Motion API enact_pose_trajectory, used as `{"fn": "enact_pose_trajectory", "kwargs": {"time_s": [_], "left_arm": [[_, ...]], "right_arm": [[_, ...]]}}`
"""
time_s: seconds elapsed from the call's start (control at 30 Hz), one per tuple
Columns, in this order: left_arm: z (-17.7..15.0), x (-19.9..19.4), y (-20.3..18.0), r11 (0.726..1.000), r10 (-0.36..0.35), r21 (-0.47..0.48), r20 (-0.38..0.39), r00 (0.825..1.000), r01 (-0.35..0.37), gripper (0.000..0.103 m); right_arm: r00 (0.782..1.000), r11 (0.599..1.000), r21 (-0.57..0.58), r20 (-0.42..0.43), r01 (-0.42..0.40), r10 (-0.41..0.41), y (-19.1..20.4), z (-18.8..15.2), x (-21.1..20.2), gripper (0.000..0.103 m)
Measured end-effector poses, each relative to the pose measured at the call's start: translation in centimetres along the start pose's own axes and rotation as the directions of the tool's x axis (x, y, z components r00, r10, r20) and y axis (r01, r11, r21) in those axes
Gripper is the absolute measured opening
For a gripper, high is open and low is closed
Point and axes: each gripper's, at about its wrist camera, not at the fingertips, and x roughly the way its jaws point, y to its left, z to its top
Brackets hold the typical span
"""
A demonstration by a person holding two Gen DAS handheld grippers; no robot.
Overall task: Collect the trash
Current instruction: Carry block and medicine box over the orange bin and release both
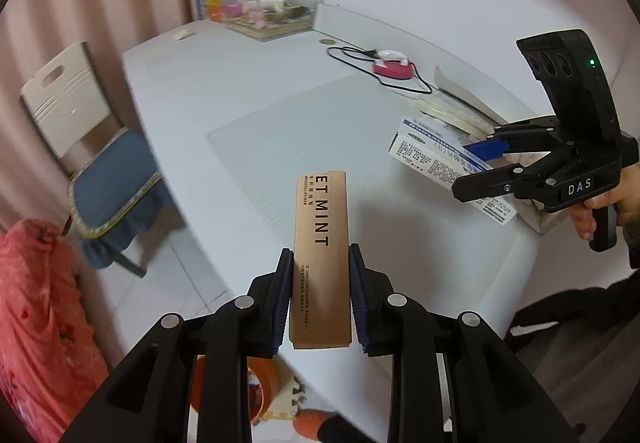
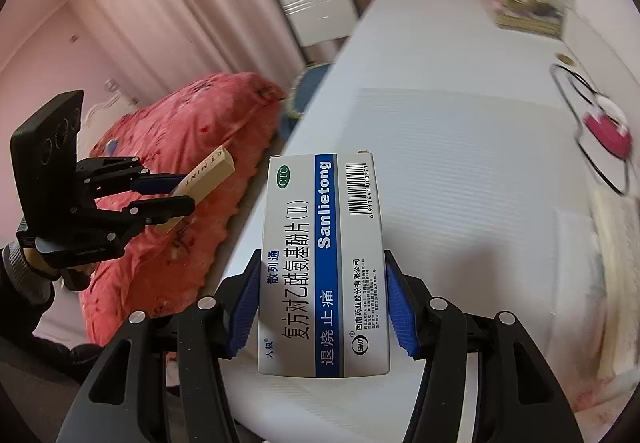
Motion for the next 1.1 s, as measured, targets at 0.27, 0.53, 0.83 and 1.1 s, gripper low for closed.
{"fn": "enact_pose_trajectory", "kwargs": {"time_s": [0.27, 0.53, 0.83, 1.1], "left_arm": [[-4.2, -4.0, 1.5, 0.991, 0.069, -0.114, 0.016, 0.997, -0.067, 0.029], [-8.5, -6.7, 4.5, 0.958, 0.151, -0.248, 0.012, 0.988, -0.143, 0.029], [-13.4, -8.4, 9.1, 0.907, 0.204, -0.373, -0.021, 0.979, -0.197, 0.029], [-17.2, -7.6, 14.4, 0.862, 0.203, -0.463, -0.056, 0.978, -0.205, 0.029]], "right_arm": [[0.990, 0.985, -0.104, -0.054, -0.136, 0.131, 6.2, 1.8, 2.7, 0.057], [0.970, 0.945, -0.236, -0.140, -0.226, 0.197, 13.7, 3.1, 6.6, 0.057], [0.944, 0.898, -0.315, -0.225, -0.306, 0.243, 21.9, 3.9, 12.3, 0.057], [0.925, 0.889, -0.315, -0.291, -0.333, 0.243, 27.0, 4.4, 19.3, 0.057]]}}
